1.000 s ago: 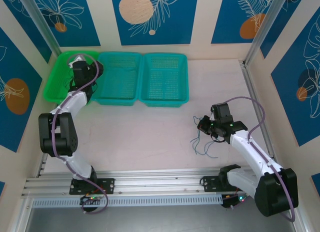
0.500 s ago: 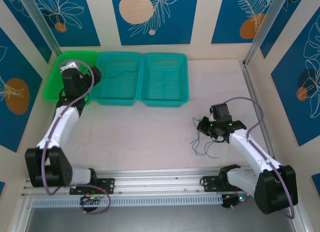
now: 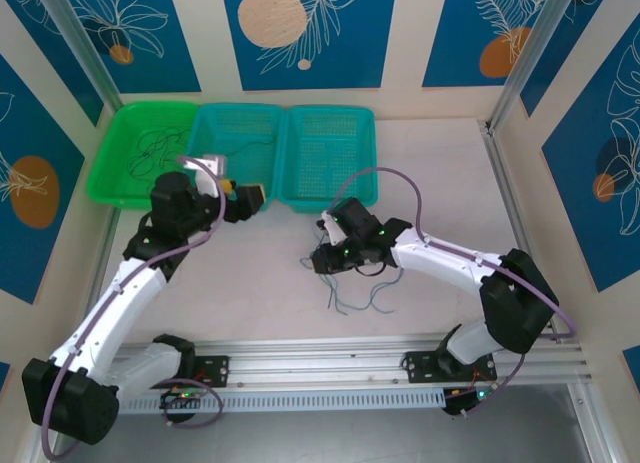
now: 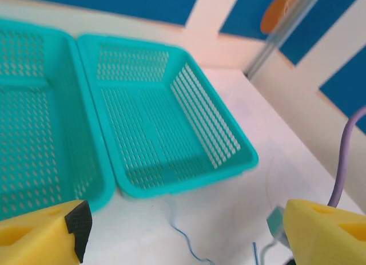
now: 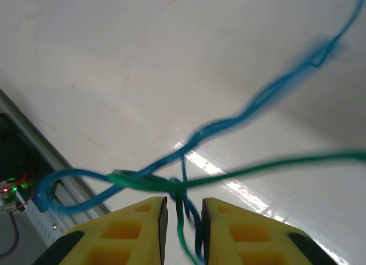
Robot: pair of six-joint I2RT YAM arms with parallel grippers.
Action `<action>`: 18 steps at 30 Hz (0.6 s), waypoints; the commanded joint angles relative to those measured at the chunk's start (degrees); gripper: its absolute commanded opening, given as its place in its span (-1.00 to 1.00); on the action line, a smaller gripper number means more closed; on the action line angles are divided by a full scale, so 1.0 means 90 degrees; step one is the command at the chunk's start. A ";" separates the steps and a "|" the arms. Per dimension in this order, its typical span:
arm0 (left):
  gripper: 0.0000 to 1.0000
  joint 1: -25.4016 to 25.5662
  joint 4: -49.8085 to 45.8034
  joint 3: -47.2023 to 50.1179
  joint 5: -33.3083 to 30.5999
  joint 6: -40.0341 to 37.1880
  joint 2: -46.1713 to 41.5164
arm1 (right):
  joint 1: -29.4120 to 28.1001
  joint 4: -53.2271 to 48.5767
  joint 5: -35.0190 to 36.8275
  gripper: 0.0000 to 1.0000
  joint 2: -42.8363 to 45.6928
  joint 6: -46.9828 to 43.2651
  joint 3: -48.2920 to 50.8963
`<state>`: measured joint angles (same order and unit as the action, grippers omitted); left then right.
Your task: Untangle the cables
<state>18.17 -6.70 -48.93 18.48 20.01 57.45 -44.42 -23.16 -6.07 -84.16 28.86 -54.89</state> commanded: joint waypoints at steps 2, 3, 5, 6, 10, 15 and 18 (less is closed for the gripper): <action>0.74 0.0404 -0.0476 0.0411 0.0133 -0.0274 -0.0100 | 0.0160 -0.0139 -0.0227 -0.33 0.0648 -0.0128 -0.0076; 0.74 0.0540 -0.0538 0.0484 0.0098 -0.0280 -0.0082 | 0.0174 -0.0172 -0.0276 -0.26 0.0848 -0.0163 -0.0040; 0.74 0.0771 -0.0499 0.0641 0.0053 -0.0202 0.0018 | 0.0190 -0.0229 -0.0293 -0.23 0.1155 -0.0207 0.0002; 0.74 0.0885 -0.0403 0.0731 0.0049 -0.0126 0.0100 | 0.0199 -0.0271 -0.0183 -0.23 0.1298 -0.0179 0.0024; 0.73 0.1446 -0.0288 0.0848 -0.0337 0.0093 0.0696 | 0.0323 -0.0710 0.1832 -0.25 0.1716 0.0554 0.0185; 0.73 0.1817 -0.0286 0.0807 -0.0817 0.0435 0.1528 | 0.0936 -0.1513 0.2765 -0.25 0.1561 0.1452 0.0404; 0.73 0.1921 -0.0106 0.0814 -0.0900 0.0489 0.1906 | 0.0981 -0.1470 0.2521 -0.11 0.1152 0.1528 0.0548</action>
<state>34.48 -9.58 -42.17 12.82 22.63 73.12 -35.44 -32.62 13.85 -71.18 38.85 -51.51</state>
